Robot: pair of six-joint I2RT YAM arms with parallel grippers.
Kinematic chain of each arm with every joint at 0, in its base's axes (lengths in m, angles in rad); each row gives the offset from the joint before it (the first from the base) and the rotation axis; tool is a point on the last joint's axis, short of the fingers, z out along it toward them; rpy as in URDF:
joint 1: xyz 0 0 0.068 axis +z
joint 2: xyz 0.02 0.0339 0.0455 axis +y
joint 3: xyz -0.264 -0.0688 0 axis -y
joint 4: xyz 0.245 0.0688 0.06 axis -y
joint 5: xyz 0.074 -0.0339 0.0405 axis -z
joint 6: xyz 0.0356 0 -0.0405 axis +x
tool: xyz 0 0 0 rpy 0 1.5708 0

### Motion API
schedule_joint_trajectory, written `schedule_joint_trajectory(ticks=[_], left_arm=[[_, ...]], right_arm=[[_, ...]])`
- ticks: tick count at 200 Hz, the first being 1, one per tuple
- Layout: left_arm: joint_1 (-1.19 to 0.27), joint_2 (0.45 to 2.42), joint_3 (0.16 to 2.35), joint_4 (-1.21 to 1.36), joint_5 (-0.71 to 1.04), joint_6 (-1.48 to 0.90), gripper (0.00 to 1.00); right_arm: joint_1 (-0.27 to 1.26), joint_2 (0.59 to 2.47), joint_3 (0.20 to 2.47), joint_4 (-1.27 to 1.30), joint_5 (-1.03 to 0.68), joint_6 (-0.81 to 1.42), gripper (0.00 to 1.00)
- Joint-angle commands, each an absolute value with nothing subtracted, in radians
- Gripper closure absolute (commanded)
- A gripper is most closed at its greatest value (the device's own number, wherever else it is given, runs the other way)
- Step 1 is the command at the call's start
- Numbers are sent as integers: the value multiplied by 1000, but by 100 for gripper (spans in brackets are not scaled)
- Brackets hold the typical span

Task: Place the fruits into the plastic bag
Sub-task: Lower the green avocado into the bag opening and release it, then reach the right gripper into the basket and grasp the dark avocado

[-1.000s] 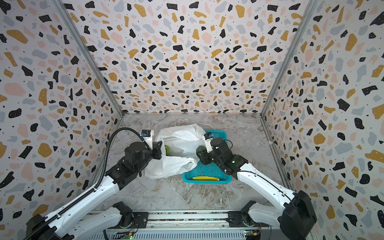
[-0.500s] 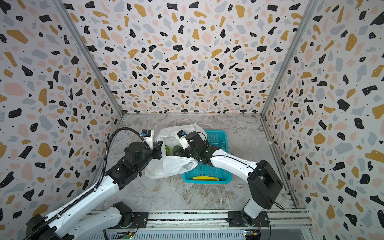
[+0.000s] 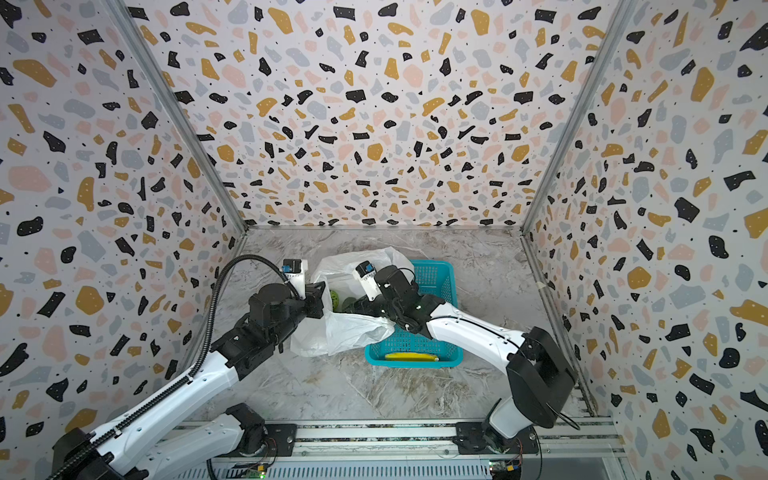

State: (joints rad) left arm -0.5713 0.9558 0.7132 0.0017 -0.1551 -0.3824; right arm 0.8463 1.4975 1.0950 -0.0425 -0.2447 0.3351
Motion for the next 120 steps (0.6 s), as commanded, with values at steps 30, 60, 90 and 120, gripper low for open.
schedule_joint_trajectory(ticks=[30, 60, 90, 120], left_arm=[[-566, 962, 709, 43, -171, -387, 100], [-566, 970, 710, 41, -186, -382, 100], [-566, 969, 707, 44, -182, -385, 100], [-566, 968, 704, 46, -177, -391, 100]], right_arm=[[733, 1209, 967, -105, -89, 383, 20], [612, 1063, 870, -178, 52, 452, 21], [503, 1054, 823, -250, 54, 470, 26], [492, 1204, 870, -341, 105, 430, 51]])
